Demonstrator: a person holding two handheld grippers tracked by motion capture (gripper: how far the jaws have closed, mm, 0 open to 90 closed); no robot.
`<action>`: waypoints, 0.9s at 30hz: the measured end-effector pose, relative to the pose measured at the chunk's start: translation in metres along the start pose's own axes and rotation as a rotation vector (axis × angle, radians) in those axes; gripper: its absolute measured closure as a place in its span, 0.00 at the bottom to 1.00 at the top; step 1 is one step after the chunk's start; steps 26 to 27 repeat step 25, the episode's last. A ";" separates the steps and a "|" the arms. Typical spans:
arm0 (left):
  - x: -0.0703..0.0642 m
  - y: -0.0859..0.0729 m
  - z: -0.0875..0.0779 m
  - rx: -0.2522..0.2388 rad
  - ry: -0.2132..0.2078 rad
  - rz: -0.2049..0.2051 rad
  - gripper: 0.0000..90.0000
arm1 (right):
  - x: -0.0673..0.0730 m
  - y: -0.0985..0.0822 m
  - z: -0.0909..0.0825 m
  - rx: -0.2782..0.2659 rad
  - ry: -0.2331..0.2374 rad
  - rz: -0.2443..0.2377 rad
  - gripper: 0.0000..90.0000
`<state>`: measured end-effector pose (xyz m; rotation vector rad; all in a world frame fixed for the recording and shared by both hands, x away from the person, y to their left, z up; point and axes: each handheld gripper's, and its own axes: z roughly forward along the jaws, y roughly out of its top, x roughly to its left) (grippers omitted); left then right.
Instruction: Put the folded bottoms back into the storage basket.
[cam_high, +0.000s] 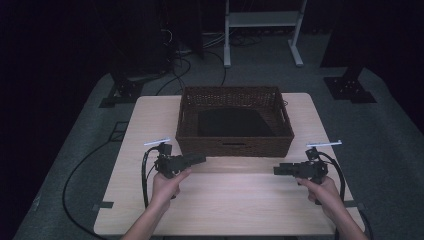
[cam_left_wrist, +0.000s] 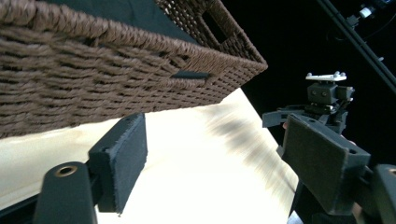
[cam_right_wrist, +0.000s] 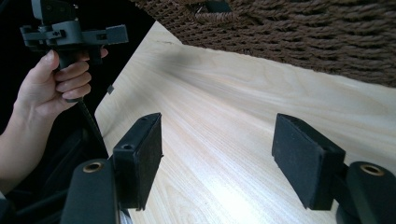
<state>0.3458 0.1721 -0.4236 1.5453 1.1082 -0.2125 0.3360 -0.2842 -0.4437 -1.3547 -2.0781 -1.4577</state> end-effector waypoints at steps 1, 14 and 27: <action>0.000 -0.001 0.000 0.001 -0.001 -0.004 0.23 | 0.000 -0.001 0.000 0.001 -0.001 0.002 0.36; 0.009 -0.015 -0.003 0.004 -0.007 -0.036 0.20 | -0.003 -0.012 -0.003 0.001 -0.003 0.008 0.36; 0.018 -0.035 -0.005 0.006 -0.039 -0.071 0.16 | 0.000 -0.030 -0.001 0.009 -0.023 -0.019 0.36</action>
